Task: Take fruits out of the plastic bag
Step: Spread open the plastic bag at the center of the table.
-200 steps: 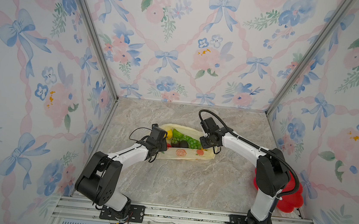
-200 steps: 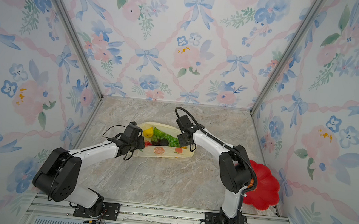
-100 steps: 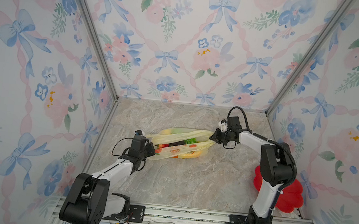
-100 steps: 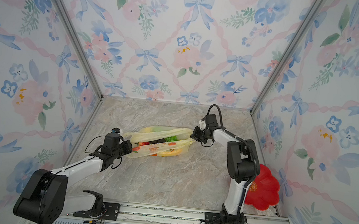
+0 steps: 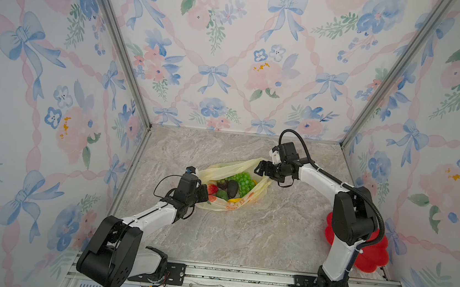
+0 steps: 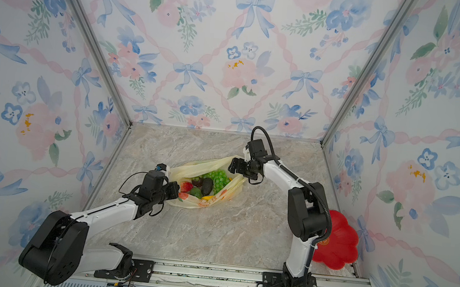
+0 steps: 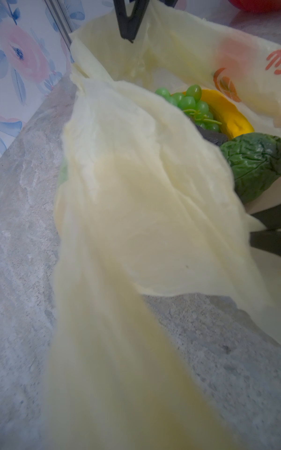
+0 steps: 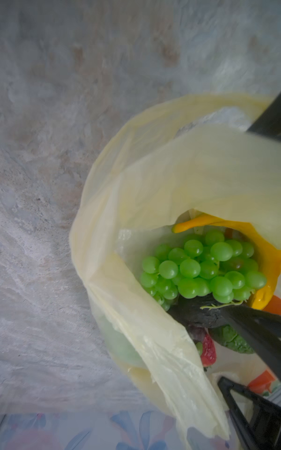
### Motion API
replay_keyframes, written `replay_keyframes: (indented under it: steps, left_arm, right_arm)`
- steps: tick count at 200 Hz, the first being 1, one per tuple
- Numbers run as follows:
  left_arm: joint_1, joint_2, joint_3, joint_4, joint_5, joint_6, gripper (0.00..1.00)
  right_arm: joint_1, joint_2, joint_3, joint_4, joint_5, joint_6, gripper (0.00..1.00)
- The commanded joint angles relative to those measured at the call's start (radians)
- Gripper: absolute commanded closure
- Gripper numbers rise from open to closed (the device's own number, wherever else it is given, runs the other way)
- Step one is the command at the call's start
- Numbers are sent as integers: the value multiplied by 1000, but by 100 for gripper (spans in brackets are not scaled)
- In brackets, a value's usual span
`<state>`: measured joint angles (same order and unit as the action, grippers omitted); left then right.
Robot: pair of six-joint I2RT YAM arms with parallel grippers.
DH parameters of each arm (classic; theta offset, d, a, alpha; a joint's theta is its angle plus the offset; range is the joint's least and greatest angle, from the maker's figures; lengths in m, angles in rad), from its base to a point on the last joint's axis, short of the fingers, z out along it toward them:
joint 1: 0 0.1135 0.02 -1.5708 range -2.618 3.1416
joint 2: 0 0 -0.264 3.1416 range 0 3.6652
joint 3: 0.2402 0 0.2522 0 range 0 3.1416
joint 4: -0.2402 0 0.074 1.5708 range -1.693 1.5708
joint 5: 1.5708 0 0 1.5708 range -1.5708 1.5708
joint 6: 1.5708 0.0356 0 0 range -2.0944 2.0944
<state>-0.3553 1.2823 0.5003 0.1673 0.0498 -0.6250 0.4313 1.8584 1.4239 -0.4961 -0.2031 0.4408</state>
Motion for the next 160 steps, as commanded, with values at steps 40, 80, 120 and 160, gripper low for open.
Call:
replay_keyframes:
  steps: [40, 80, 120, 160]
  left_arm:
    - [-55, 24, 1, 8, -7, 2, 100]
    - [-74, 19, -3, 6, -28, -19, 100]
    - [-75, 16, -15, -24, -90, -73, 100]
    - [-72, 25, 3, -60, -88, -61, 92]
  right_arm:
    - [131, -76, -71, -107, 263, 61, 7]
    - [151, -16, -65, -119, 267, 74, 19]
    - [87, -129, -218, -35, 210, 76, 67]
    - [-12, -248, -389, 77, 113, 97, 90]
